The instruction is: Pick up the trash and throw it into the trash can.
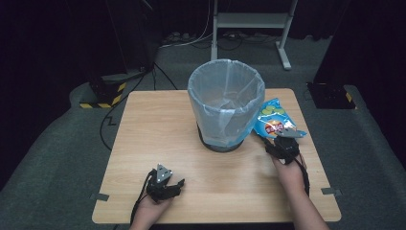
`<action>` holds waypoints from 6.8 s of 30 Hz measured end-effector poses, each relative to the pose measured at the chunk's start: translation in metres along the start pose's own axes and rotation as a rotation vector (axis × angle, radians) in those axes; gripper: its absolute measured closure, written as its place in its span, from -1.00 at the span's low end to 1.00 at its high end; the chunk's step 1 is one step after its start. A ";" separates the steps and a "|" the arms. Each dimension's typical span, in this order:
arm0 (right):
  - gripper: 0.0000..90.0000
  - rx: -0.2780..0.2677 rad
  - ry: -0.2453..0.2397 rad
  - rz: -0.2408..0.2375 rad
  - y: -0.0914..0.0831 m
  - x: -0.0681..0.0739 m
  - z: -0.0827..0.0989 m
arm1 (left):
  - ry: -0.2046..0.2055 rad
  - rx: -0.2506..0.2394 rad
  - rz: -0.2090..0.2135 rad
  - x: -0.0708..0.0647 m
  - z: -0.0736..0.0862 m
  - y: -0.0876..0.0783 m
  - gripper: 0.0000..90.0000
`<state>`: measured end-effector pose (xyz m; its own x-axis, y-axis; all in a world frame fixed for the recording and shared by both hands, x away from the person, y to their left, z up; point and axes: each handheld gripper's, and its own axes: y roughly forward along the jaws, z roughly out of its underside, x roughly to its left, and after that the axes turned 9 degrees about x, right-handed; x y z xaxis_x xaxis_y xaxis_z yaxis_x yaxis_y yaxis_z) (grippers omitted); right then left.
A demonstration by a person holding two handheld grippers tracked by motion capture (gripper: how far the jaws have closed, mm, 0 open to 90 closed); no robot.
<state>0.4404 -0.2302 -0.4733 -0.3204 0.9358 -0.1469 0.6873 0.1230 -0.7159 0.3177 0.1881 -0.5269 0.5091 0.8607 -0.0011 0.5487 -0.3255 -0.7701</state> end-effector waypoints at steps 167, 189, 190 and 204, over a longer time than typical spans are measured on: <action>1.00 -0.898 -0.090 -0.187 -0.210 0.089 -0.155 | -0.006 -0.005 0.010 0.000 0.000 0.000 -0.24; 1.00 -0.775 -0.118 -0.310 -0.147 0.133 -0.164 | -0.012 -0.008 0.012 0.001 0.001 0.000 -0.24; 1.00 -0.770 -0.119 -0.307 -0.145 0.133 -0.165 | -0.011 -0.008 0.011 0.001 0.001 0.000 -0.24; 0.83 -0.650 -0.033 -0.268 -0.118 0.109 -0.161 | -0.009 -0.003 0.015 0.001 0.001 -0.001 -0.24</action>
<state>0.4292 -0.0898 -0.2950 -0.5453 0.8367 -0.0502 0.8291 0.5296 -0.1792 0.3173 0.1894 -0.5269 0.5114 0.8591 -0.0185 0.5429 -0.3397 -0.7680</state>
